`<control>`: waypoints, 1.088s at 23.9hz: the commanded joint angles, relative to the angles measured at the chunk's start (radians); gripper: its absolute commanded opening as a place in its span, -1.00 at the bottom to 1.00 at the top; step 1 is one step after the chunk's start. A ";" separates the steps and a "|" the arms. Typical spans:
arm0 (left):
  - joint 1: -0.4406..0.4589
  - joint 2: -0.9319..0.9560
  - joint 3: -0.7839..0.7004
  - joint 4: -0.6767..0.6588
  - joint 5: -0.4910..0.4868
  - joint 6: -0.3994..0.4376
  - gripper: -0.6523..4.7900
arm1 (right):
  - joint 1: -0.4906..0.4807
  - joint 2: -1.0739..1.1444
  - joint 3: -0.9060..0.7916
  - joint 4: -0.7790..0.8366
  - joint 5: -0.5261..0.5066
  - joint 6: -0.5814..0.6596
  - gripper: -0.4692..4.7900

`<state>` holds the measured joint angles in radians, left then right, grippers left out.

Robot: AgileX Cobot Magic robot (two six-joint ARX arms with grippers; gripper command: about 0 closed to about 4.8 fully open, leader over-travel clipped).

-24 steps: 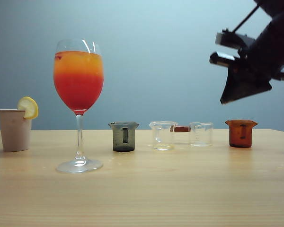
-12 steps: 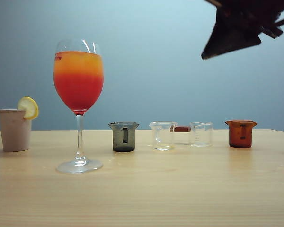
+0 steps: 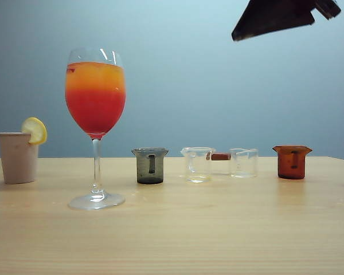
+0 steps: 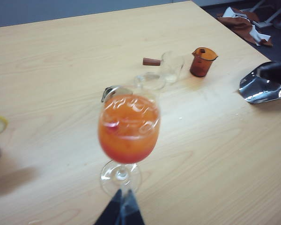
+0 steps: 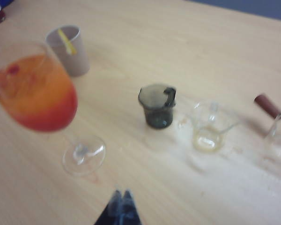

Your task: Pick up the fourth measuring cup from the left, pour the grenadine inside into the goblet, and finally put the measuring cup back in its original place.

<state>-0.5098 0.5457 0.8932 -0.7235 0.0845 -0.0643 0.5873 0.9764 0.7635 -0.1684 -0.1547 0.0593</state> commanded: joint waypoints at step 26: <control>0.000 -0.310 -0.680 0.671 -0.201 -0.003 -0.78 | 0.005 -0.459 -0.525 0.365 0.295 -0.060 -0.83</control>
<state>-0.5098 0.2367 0.2222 -0.0841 -0.0982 -0.0681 0.5926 0.5205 0.2356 0.1864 0.1211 0.0021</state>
